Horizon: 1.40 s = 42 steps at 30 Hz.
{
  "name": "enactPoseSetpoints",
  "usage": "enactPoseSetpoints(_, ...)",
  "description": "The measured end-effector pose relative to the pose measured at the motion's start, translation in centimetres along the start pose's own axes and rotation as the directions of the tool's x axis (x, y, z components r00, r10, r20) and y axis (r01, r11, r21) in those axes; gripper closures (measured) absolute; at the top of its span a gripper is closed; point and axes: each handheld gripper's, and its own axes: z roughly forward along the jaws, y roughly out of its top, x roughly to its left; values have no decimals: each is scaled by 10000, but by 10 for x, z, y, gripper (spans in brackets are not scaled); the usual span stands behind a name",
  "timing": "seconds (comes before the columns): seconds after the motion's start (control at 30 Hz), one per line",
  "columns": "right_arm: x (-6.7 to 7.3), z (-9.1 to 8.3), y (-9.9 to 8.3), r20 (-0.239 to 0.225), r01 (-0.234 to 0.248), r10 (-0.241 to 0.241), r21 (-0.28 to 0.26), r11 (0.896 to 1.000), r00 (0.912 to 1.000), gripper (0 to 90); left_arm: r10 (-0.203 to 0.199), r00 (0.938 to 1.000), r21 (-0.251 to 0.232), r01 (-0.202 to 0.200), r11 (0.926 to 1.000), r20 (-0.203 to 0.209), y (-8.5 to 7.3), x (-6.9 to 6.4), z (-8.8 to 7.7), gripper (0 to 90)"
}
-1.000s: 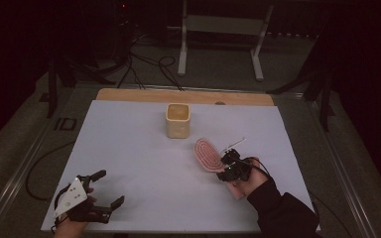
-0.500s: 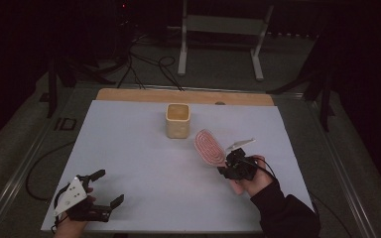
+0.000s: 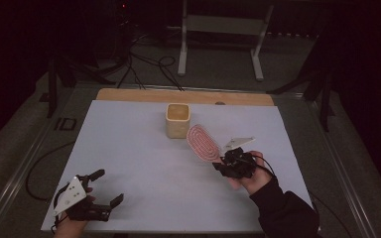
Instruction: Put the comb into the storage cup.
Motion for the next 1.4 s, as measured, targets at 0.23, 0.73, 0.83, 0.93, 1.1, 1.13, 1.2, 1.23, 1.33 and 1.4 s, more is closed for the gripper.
enactPoseSetpoints(0.23,2,-3,10,-79,239,-243,-488,9985,9997,700,8,10000,-38,-8,10000,-3,0,0,0,0)
enactPoseSetpoints(0.73,-4,-9,41,-239,107,-147,-1624,9867,9996,700,20,10000,-8,-20,10000,1,0,0,0,0)
enactPoseSetpoints(0.83,-5,-8,48,-255,155,-204,-1791,9837,9995,700,-19,10000,-17,19,10000,14,0,1,0,0)
enactPoseSetpoints(0.93,-5,-5,55,-285,172,-234,-1999,9797,9993,700,12,10000,-14,-12,10000,17,0,0,0,0)
enactPoseSetpoints(1.1,-5,1,67,-254,337,-401,-2164,9757,9989,700,-1,10000,-13,1,10000,30,0,0,0,0)
enactPoseSetpoints(1.13,-5,3,69,-233,421,-484,-2220,9741,9986,700,1,10000,-16,-1,10000,33,0,0,0,0)
enactPoseSetpoints(1.2,-5,4,73,-246,437,-511,-2416,9694,9984,700,-61,10000,-49,61,10000,27,0,1,-1,0)
enactPoseSetpoints(1.23,-6,5,75,-288,420,-507,-2483,9678,9983,700,-63,10000,-48,63,10000,27,0,1,-1,0)
enactPoseSetpoints(1.33,-7,8,81,-425,342,-475,-2718,9618,9980,700,-17,10000,-17,17,10000,42,0,1,-1,0)
enactPoseSetpoints(1.4,-8,10,85,-507,355,-514,-2762,9605,9974,700,-74,10000,-44,74,10000,39,-1,1,0,0)
